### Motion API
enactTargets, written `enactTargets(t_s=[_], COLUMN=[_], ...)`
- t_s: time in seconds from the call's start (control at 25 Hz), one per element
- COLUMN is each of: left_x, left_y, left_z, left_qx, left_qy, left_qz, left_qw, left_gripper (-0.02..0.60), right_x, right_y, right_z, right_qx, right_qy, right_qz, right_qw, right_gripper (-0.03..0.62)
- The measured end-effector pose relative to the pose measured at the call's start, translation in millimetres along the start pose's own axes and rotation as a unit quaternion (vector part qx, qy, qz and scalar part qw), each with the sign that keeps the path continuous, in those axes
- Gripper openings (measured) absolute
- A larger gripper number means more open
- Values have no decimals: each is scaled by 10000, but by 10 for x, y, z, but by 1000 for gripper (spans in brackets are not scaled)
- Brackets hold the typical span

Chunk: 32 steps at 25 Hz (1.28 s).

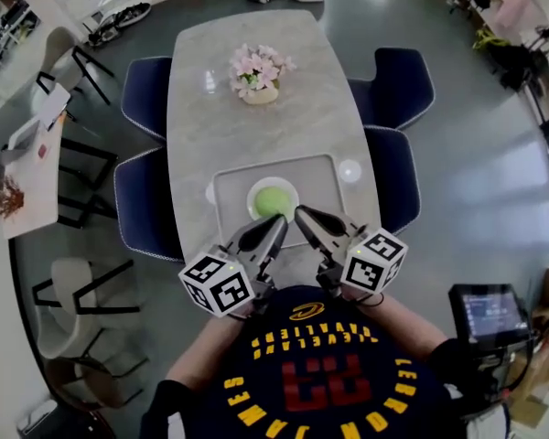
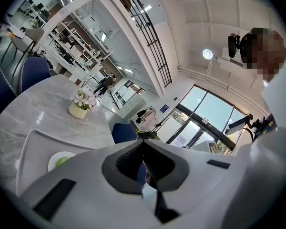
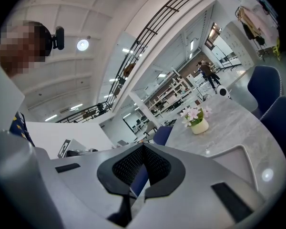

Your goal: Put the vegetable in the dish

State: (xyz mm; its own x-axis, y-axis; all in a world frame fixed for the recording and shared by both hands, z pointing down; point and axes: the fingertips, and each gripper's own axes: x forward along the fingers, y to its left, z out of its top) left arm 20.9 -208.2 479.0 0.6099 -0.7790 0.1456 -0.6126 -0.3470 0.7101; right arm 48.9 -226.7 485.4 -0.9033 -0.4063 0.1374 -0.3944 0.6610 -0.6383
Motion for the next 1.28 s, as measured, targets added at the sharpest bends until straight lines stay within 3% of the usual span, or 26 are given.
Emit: enactTargets(t_s=[1.28], left_x=[-2], left_y=[29], left_z=[12], left_qx=[-145], left_qy=[105], left_qz=[81], left_qw=[9998], left_gripper=[0], right_x=[21], right_y=[26], right_z=[27], right_qx=[14], right_qy=[19], right_qz=[-9], right_qw=[10000], right_gripper=[6])
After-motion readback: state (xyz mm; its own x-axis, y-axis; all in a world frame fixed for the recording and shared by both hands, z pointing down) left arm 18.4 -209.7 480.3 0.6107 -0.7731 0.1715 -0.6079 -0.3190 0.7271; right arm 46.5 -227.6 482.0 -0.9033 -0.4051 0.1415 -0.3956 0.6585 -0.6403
